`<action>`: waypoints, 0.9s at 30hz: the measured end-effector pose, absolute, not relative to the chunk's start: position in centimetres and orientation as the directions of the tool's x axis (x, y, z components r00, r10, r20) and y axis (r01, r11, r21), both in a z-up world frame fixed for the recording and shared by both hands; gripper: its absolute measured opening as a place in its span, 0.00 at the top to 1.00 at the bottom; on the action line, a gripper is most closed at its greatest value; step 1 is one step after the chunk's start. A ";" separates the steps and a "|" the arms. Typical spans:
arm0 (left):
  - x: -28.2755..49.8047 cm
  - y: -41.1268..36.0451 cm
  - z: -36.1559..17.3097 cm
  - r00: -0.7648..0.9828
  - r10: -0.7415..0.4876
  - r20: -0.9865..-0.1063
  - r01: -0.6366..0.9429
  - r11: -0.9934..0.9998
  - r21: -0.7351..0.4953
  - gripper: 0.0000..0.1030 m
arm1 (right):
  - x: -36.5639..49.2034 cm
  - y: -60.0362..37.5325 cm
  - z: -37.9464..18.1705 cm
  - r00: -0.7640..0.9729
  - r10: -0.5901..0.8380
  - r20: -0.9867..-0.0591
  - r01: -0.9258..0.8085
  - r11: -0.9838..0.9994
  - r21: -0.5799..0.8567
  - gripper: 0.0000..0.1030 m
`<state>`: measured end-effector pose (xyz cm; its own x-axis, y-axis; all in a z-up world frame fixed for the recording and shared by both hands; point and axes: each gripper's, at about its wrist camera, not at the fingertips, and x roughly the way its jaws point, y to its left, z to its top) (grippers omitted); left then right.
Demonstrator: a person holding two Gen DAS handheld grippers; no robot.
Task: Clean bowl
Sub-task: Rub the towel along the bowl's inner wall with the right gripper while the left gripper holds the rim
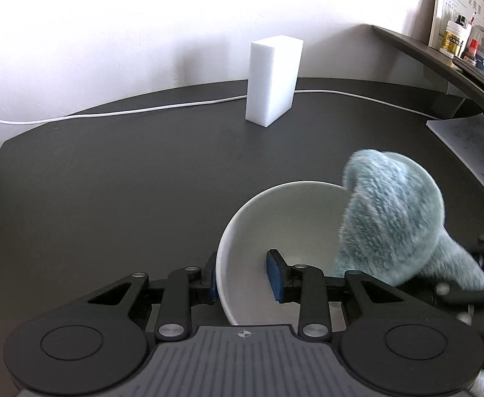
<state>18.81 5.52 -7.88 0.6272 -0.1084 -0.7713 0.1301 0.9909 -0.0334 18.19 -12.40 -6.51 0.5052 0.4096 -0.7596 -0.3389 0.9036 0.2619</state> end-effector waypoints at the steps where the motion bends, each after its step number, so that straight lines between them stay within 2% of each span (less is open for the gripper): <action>1: 18.7 5.5 -7.8 0.628 -0.107 -0.771 0.131 0.991 -0.030 0.68 | 17.9 -11.9 -6.8 0.519 0.400 -0.756 -0.339 0.908 0.247 0.65; 6: 18.4 5.6 -7.6 0.632 -0.080 -0.771 0.118 0.993 -0.007 0.62 | 19.0 -10.3 -8.3 0.533 0.400 -0.746 -0.400 0.896 0.195 0.64; 8: 18.3 6.0 -7.3 0.628 -0.077 -0.774 0.110 0.994 -0.010 0.62 | 19.2 -10.1 -8.0 0.545 0.388 -0.743 -0.449 0.884 0.132 0.70; 12: 18.5 6.4 -6.9 0.625 -0.086 -0.776 0.137 0.991 0.001 0.60 | 19.8 -8.5 -7.2 0.595 0.305 -0.744 -0.611 0.773 -0.172 0.75; 15: 18.8 6.1 -7.0 0.628 -0.080 -0.774 0.169 0.985 0.036 0.59 | 20.1 -6.6 -7.7 0.617 0.277 -0.737 -0.735 0.538 -0.413 0.75; 17: 19.2 6.0 -7.1 0.631 -0.082 -0.772 0.187 0.981 0.048 0.58 | 20.3 -5.8 -7.9 0.613 0.286 -0.737 -0.776 0.395 -0.492 0.75; 19: 19.5 6.0 -7.2 0.628 -0.099 -0.771 0.208 0.977 0.044 0.60 | 20.5 -5.4 -7.8 0.586 0.308 -0.749 -0.808 0.289 -0.513 0.75; 21: 19.6 5.7 -7.5 0.607 -0.137 -0.783 0.258 0.966 0.030 0.70 | 21.5 -4.9 -7.3 0.531 0.338 -0.777 -0.847 0.234 -0.477 0.75; 25: 19.1 5.4 -7.7 0.600 -0.151 -0.786 0.286 0.958 0.034 0.73 | 24.1 -3.8 -7.0 0.503 0.365 -0.784 -0.859 0.314 -0.404 0.72; 27: 19.0 5.5 -7.7 0.602 -0.148 -0.785 0.272 0.962 0.027 0.73 | 24.4 -3.4 -7.2 0.504 0.371 -0.780 -0.858 0.322 -0.401 0.74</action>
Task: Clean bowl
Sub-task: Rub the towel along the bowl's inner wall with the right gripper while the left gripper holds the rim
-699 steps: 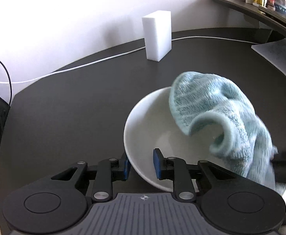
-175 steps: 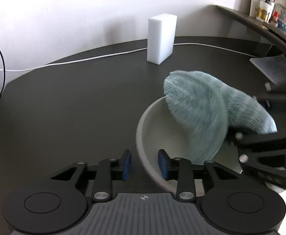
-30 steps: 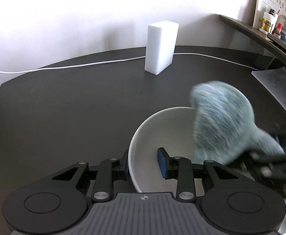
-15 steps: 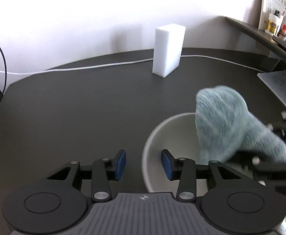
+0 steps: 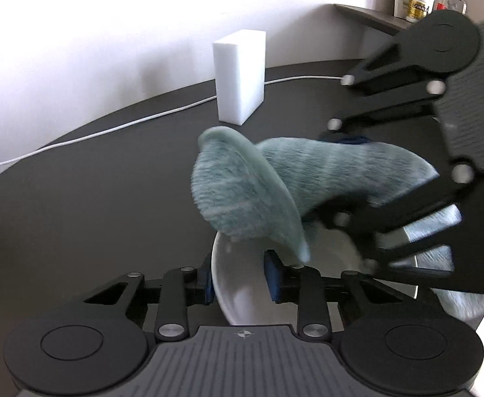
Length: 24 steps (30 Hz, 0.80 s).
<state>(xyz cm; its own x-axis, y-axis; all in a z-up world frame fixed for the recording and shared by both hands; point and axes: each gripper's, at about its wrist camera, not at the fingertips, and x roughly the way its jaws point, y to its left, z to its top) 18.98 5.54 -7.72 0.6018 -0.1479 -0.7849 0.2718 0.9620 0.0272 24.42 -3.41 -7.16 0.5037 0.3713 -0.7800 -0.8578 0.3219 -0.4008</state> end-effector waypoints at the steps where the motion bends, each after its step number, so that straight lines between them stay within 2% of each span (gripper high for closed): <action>1: 18.9 5.6 -7.7 0.603 -0.144 -0.785 0.258 0.966 0.021 0.73 | 24.6 -3.2 -7.3 0.510 0.364 -0.780 -0.852 0.338 -0.400 0.75; 5: 18.8 5.5 -7.7 0.607 -0.129 -0.784 0.226 0.974 0.015 0.73 | 25.8 -3.7 -7.3 0.509 0.318 -0.800 -0.810 0.492 -0.320 0.75; 9: 18.5 5.4 -7.7 0.615 -0.124 -0.779 0.212 0.977 0.012 0.73 | 27.2 -8.3 -7.1 0.421 0.364 -0.831 -0.616 0.787 0.033 0.75; 13: 18.3 5.3 -7.6 0.613 -0.123 -0.781 0.201 0.980 0.004 0.72 | 25.5 -10.2 -7.7 0.405 0.414 -0.815 -0.510 0.842 0.175 0.70; 17: 17.0 5.5 -7.4 0.597 -0.121 -0.793 0.180 0.984 -0.015 0.72 | 22.7 -9.2 -7.7 0.452 0.379 -0.808 -0.553 0.830 0.080 0.70; 19: 16.6 5.7 -7.3 0.589 -0.128 -0.798 0.182 0.983 -0.024 0.67 | 21.2 -8.4 -7.2 0.461 0.367 -0.808 -0.625 0.781 -0.002 0.71; 24: 16.6 5.6 -6.8 0.595 -0.130 -0.793 0.232 0.973 0.014 0.60 | 19.3 -5.9 -7.2 0.510 0.298 -0.807 -0.816 0.464 -0.345 0.74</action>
<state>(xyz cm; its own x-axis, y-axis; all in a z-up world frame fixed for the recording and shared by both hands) 16.62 5.64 -6.78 0.5950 -0.1305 -0.7931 0.2321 0.9726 0.0141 19.32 -5.92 -7.21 0.5100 0.2983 -0.8068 -0.8163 0.4635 -0.3447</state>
